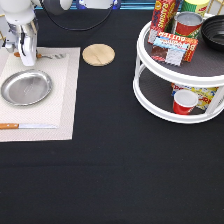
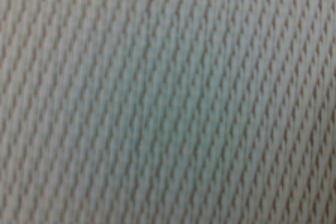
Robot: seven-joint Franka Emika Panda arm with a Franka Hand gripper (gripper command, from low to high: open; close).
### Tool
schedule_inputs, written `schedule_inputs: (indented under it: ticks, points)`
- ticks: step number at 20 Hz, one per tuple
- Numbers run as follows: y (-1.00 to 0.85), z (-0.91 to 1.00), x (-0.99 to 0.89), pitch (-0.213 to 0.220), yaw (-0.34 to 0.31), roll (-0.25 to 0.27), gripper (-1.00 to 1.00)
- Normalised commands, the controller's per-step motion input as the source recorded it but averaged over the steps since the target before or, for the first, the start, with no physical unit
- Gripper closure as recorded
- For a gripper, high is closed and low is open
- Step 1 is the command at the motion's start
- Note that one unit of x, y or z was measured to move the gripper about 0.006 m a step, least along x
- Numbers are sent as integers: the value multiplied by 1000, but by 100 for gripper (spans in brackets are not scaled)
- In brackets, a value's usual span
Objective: Arrange plate and fork
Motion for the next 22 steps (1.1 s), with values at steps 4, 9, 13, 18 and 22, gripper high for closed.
schedule_inputs:
  ticks: [4, 9, 13, 18, 22]
  points:
    - [129, 399, 6, 5, -89, -11, -100]
    - [514, 663, 0, 2, -54, -41, -100]
    - [819, 980, 0, 4, -18, -97, -100]
    - [633, 721, 119, 63, -8, -105, -100]
    - [9, 0, 0, 8, 5, 0, -100]
